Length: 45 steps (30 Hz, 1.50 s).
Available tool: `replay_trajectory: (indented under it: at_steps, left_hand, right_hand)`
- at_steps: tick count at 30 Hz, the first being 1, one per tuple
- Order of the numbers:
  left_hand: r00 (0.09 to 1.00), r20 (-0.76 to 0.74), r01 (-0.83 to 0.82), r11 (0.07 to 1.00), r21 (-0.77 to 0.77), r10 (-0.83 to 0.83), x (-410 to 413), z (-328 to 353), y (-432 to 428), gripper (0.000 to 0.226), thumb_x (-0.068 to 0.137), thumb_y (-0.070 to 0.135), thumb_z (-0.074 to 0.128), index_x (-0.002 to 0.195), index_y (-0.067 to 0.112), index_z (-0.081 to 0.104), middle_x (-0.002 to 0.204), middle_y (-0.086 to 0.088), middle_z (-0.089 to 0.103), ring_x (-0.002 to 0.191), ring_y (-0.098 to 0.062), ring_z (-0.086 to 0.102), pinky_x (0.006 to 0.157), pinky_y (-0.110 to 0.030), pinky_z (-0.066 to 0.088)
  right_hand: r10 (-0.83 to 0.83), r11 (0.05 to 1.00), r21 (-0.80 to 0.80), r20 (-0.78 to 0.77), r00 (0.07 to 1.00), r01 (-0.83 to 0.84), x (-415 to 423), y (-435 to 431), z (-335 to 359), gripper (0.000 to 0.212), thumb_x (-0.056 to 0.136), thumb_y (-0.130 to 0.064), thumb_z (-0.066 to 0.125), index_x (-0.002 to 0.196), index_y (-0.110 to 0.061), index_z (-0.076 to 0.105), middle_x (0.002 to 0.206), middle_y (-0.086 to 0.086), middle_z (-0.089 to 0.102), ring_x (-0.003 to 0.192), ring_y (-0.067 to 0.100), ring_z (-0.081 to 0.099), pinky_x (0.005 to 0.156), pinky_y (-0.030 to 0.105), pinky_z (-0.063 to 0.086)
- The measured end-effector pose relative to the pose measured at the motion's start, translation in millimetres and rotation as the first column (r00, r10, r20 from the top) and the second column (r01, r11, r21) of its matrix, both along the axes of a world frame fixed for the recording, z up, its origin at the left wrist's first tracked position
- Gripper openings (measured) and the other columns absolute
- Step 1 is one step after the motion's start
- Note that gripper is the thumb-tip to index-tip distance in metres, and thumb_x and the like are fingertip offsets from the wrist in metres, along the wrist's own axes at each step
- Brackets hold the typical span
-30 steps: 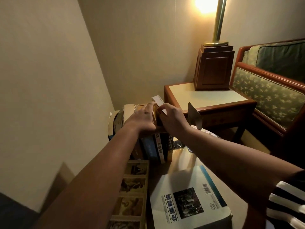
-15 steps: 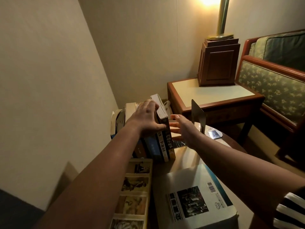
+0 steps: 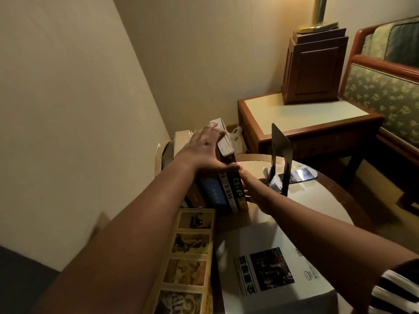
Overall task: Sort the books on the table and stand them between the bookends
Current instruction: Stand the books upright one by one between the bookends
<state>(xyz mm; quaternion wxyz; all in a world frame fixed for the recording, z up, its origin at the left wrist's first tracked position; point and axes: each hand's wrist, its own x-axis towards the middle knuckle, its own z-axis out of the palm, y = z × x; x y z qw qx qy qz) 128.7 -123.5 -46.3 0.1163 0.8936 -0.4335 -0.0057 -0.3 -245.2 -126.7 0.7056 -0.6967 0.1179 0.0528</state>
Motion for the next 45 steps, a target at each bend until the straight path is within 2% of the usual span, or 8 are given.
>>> replay_trajectory:
  at_steps: [6, 11, 14, 18, 21, 23, 29, 45]
  left_hand:
    - [1.0, -0.011, 0.004, 1.0, -0.022, -0.004, -3, 0, -1, 0.104, 0.062, 0.068, 0.077, 0.145, 0.033, 0.026, 0.155, 0.0, 0.032, 0.141, -0.028, 0.029, 0.109, -0.051, 0.037]
    - [1.0, 0.005, 0.005, 1.0, -0.015, -0.005, 0, 2, 0, 0.107, 0.062, 0.072, 0.074, 0.149, 0.031, 0.028, 0.158, 0.0, 0.029, 0.144, -0.028, 0.026, 0.112, -0.054, 0.033]
    - [1.0, 0.0, -0.006, 1.0, -0.018, 0.006, -4, 5, 0, 0.107, 0.062, 0.069, 0.076, 0.149, 0.028, 0.029, 0.157, -0.001, 0.031, 0.143, -0.029, 0.027, 0.112, -0.054, 0.032]
    - [1.0, -0.003, -0.007, 1.0, -0.021, 0.007, -9, 7, 0, 0.105, 0.064, 0.066, 0.077, 0.149, 0.026, 0.03, 0.156, -0.003, 0.032, 0.142, -0.03, 0.029, 0.111, -0.051, 0.033]
    - [1.0, -0.003, -0.021, 0.999, -0.027, 0.021, -10, 7, 1, 0.103, 0.064, 0.065, 0.077, 0.148, 0.028, 0.03, 0.156, -0.003, 0.034, 0.141, -0.03, 0.031, 0.109, -0.05, 0.035]
    - [0.999, -0.016, -0.034, 0.999, -0.035, 0.033, -9, 7, 1, 0.102, 0.064, 0.066, 0.078, 0.147, 0.031, 0.03, 0.155, -0.003, 0.035, 0.139, -0.031, 0.032, 0.107, -0.05, 0.036]
    - [0.999, -0.027, -0.047, 0.998, -0.029, 0.047, -7, 5, 0, 0.1, 0.063, 0.066, 0.078, 0.144, 0.034, 0.03, 0.153, -0.004, 0.037, 0.137, -0.033, 0.036, 0.105, -0.051, 0.036]
    - [0.998, -0.033, -0.053, 0.999, -0.013, 0.052, -6, 4, 0, 0.102, 0.058, 0.073, 0.075, 0.143, 0.038, 0.029, 0.154, -0.004, 0.036, 0.137, -0.037, 0.037, 0.102, -0.055, 0.04]
  right_hand:
    - [0.0, 1.0, 0.0, -0.025, 1.0, 0.0, 2, -4, -9, 0.05, 0.104, -0.049, 0.025, 0.15, -0.028, 0.024, 0.155, 0.012, 0.033, 0.143, 0.034, 0.03, 0.097, 0.036, 0.033]
    - [-0.072, 0.997, -0.023, -0.053, 0.996, 0.07, -12, -11, -33, 0.049, 0.105, -0.039, 0.037, 0.142, -0.008, 0.041, 0.138, 0.008, 0.05, 0.132, 0.025, 0.043, 0.085, 0.018, 0.041]
    - [-0.101, 0.961, -0.253, 0.039, 0.994, 0.108, -43, -11, -54, 0.038, 0.105, -0.036, 0.041, 0.138, -0.019, 0.048, 0.121, -0.007, 0.053, 0.129, 0.022, 0.049, 0.081, 0.019, 0.046]
    - [0.047, 0.606, -0.795, 0.011, 0.999, -0.02, -97, -13, -73, 0.056, 0.096, -0.061, 0.04, 0.145, -0.035, 0.041, 0.154, -0.004, 0.037, 0.139, 0.02, 0.037, 0.109, 0.041, 0.041]
    - [0.188, 0.304, -0.934, -0.134, 0.973, -0.187, -126, -19, -91, 0.089, 0.082, -0.083, 0.015, 0.155, -0.033, 0.018, 0.166, -0.004, 0.003, 0.153, 0.022, -0.002, 0.123, 0.042, 0.007]
    - [0.189, 0.198, -0.956, -0.182, 0.965, -0.218, -138, -27, -101, 0.085, 0.087, -0.082, 0.013, 0.157, -0.035, 0.001, 0.164, -0.004, -0.013, 0.151, 0.019, -0.015, 0.122, 0.04, -0.006]
    - [0.079, 0.229, -0.942, -0.233, 0.969, -0.245, -147, -63, -106, 0.098, 0.071, -0.092, 0.0, 0.155, -0.042, -0.004, 0.163, -0.011, -0.016, 0.151, 0.015, -0.013, 0.117, 0.04, -0.005]
    - [-0.107, 0.389, -0.906, -0.226, 0.968, -0.169, -186, -115, -93, 0.087, 0.084, -0.077, 0.045, 0.156, -0.04, 0.013, 0.166, -0.01, -0.002, 0.152, 0.015, -0.005, 0.121, 0.045, 0.013]
